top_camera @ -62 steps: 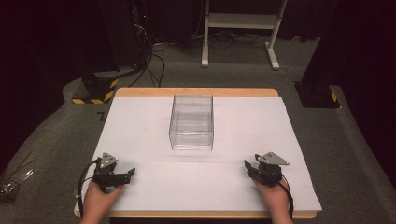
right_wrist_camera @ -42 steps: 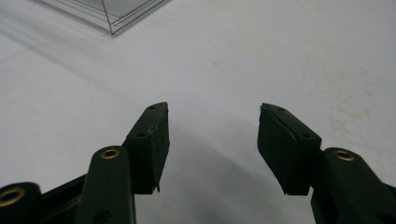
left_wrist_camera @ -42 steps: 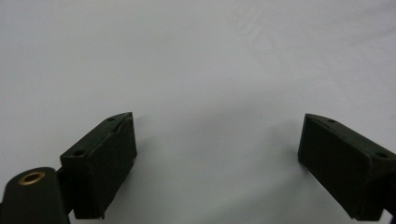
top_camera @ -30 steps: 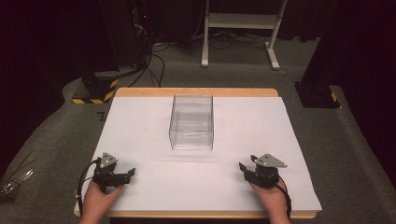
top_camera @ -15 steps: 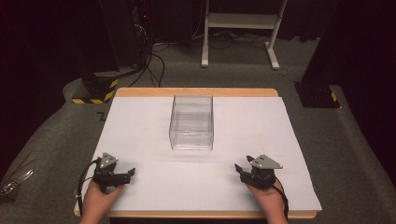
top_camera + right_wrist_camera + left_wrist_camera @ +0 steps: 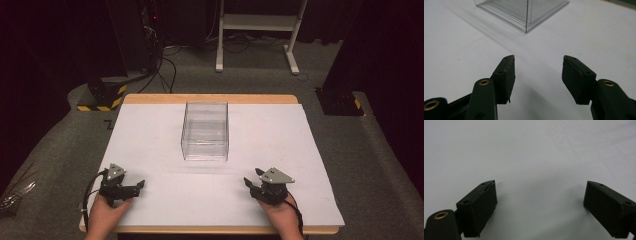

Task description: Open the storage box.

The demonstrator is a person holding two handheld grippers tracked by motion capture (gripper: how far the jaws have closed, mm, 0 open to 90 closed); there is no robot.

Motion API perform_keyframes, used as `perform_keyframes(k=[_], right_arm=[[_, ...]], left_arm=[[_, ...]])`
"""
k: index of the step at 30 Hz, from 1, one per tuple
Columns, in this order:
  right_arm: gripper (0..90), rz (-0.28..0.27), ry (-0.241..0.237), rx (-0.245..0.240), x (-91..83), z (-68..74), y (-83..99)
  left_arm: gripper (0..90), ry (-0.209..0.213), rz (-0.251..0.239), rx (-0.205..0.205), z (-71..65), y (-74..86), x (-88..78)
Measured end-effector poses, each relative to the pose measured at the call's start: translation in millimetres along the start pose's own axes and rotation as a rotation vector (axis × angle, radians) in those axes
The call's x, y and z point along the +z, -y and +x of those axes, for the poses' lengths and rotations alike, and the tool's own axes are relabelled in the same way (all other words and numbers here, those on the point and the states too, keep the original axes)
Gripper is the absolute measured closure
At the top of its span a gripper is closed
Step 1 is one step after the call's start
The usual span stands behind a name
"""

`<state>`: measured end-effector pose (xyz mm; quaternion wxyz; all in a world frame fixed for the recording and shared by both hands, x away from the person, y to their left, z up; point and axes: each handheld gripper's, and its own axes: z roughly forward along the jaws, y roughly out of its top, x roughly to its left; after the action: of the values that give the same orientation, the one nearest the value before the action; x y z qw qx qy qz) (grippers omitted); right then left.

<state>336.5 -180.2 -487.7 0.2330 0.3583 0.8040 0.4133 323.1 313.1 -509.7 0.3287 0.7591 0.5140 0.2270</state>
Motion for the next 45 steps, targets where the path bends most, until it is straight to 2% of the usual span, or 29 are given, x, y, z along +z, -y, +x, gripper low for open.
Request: perform_keyframes(k=[6, 12, 27, 36, 41, 45], right_arm=[[47.7, 0.003, -0.004, -0.014, 3.4, 8.4, -3.7], [49.7, 0.001, -0.012, -0.006, 5.5, 14.4, -6.9], [53.2, -0.033, -0.063, 0.071, 11.2, 28.2, -20.4], [52.9, -0.042, -0.076, 0.04, 15.8, 33.5, -32.5], [53.6, -0.057, -0.108, 0.045, 22.3, 34.1, -39.5], [51.5, -0.046, -0.123, 0.046, 31.4, 36.3, -44.9]], left_arm=[[11.6, 0.0, 0.0, 0.0, 0.1, 0.0, 0.0], [11.6, 0.0, 0.0, 0.0, 0.1, 0.0, 0.0], [11.6, 0.0, 0.0, -0.001, 0.0, 0.0, 0.0], [11.6, 0.0, 0.0, 0.0, 0.1, -0.1, 0.0], [11.6, 0.0, 0.0, 0.0, 0.0, 0.0, 0.0], [11.6, 0.0, 0.0, 0.0, 0.0, 0.0, 0.0]])
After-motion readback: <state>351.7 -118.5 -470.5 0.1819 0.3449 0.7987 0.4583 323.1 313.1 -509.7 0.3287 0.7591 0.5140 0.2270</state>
